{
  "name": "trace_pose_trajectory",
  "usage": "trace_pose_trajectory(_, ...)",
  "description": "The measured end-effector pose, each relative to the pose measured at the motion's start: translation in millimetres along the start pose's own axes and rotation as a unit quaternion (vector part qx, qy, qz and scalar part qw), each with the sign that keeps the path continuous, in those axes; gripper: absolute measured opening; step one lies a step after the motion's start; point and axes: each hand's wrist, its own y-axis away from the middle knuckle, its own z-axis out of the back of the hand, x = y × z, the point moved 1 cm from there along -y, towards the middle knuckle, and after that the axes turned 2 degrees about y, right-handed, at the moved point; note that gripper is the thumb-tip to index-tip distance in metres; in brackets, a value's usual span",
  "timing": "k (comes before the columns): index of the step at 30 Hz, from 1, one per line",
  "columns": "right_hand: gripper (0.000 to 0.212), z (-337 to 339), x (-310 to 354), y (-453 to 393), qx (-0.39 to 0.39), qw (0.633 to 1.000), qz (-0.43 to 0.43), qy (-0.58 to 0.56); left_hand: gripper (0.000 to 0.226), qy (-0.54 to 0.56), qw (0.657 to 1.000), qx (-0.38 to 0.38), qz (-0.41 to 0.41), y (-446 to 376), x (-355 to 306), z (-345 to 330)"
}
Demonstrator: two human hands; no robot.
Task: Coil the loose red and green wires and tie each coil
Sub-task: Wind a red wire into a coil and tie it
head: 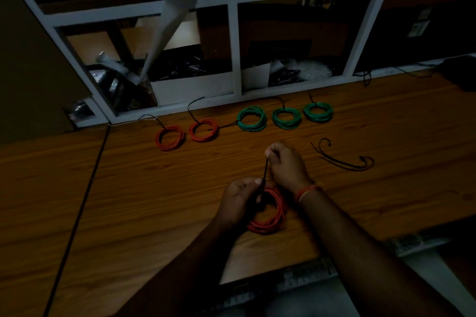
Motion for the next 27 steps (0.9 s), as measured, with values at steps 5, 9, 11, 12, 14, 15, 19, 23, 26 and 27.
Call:
trace_pose_trajectory(5,0.016,6,9,4,0.005,0.999,0.013,-0.039,0.045,-0.066,0.998,-0.016,-0.018,1,-3,-6)
trace_pose_trajectory(9,0.016,11,15,6,-0.069,0.996,0.022,-0.051,0.026,-0.076,0.997,-0.021,-0.017,-1,-2,-5)
trace_pose_trajectory(11,0.015,11,20,7,-0.099,0.993,0.031,-0.049,0.020,-0.091,0.996,-0.016,-0.017,1,-2,-6)
trace_pose_trajectory(12,0.014,10,22,8,-0.108,0.992,0.035,-0.049,0.019,-0.102,0.995,-0.013,-0.017,2,-2,-6)
trace_pose_trajectory(14,0.011,8,25,8,-0.127,0.990,0.037,-0.055,0.021,-0.111,0.994,-0.002,-0.022,3,-1,-6)
trace_pose_trajectory(15,0.010,8,26,8,-0.135,0.989,0.033,-0.059,0.022,-0.110,0.994,0.005,-0.024,4,0,-6)
trace_pose_trajectory(19,0.010,8,29,7,-0.142,0.987,0.023,-0.065,0.024,-0.129,0.991,0.005,-0.024,5,-3,-6)
trace_pose_trajectory(23,0.012,14,33,8,-0.105,0.989,0.056,-0.083,0.022,-0.133,0.990,-0.026,-0.043,4,-3,-4)
trace_pose_trajectory(26,0.017,25,37,11,-0.018,0.994,0.051,-0.097,0.028,-0.078,0.994,-0.060,-0.037,5,-1,-1)
trace_pose_trajectory(27,0.020,27,34,14,0.008,0.996,0.041,-0.081,0.031,-0.039,0.996,-0.074,-0.030,5,-1,0)
